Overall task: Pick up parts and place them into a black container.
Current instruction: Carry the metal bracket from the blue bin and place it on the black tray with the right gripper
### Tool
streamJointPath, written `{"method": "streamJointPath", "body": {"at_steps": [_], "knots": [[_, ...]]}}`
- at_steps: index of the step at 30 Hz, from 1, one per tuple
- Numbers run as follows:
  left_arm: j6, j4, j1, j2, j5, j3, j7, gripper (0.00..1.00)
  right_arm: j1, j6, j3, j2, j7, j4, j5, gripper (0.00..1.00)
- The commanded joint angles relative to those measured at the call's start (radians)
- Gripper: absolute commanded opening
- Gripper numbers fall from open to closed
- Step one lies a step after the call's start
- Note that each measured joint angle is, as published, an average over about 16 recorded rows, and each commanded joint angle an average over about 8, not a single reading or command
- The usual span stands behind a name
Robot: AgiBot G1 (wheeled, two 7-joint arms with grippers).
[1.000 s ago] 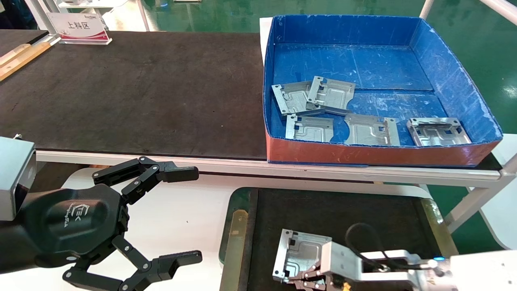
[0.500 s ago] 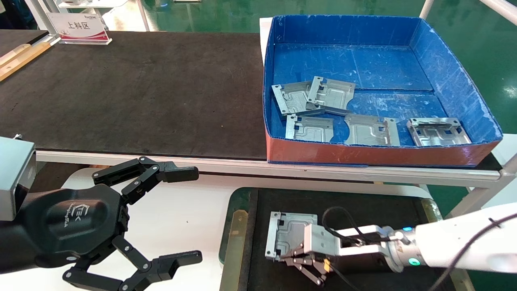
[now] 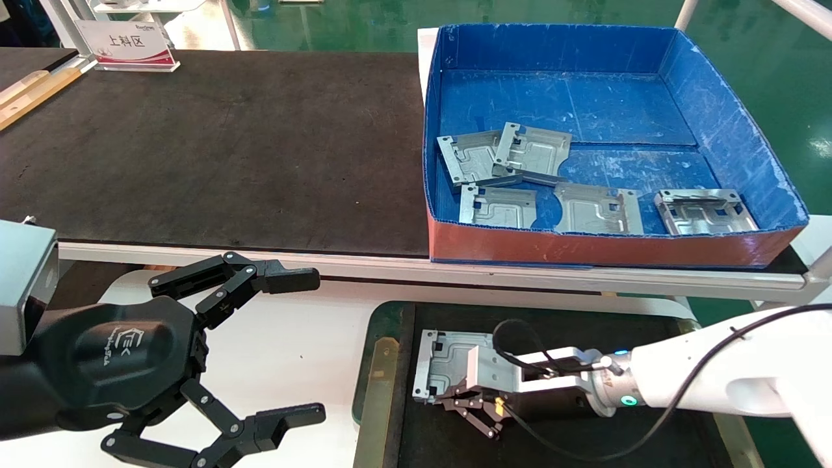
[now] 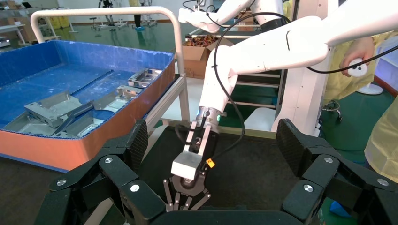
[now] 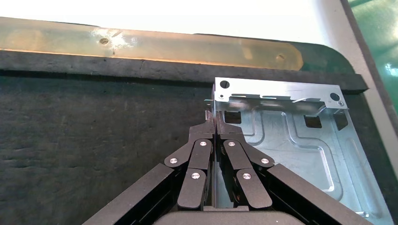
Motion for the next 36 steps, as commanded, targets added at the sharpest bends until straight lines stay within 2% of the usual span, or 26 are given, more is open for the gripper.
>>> {"method": "streamJointPath", "body": {"at_steps": [1,25,26,33,34,36], "knots": [[0.0,0.0,0.0,0.0,0.0,0.0,0.0,1.0,0.004,0.001,0.0,-0.017,-0.02,-0.035,0.0,0.0],[0.0,0.0,0.0,0.0,0.0,0.0,0.0,1.0,0.082,-0.013,0.006,-0.112,-0.175,-0.3,0.006,0.0],[0.0,0.0,0.0,0.0,0.0,0.0,0.0,1.0,0.085,-0.013,0.006,-0.117,-0.18,-0.309,0.006,0.03],[0.0,0.0,0.0,0.0,0.0,0.0,0.0,1.0,0.101,-0.021,0.009,-0.14,-0.211,-0.366,0.011,0.89],[0.0,0.0,0.0,0.0,0.0,0.0,0.0,1.0,0.103,-0.023,0.009,-0.142,-0.216,-0.373,0.011,0.98],[0.0,0.0,0.0,0.0,0.0,0.0,0.0,1.0,0.104,-0.026,0.01,-0.146,-0.227,-0.385,0.013,1.0]]}}
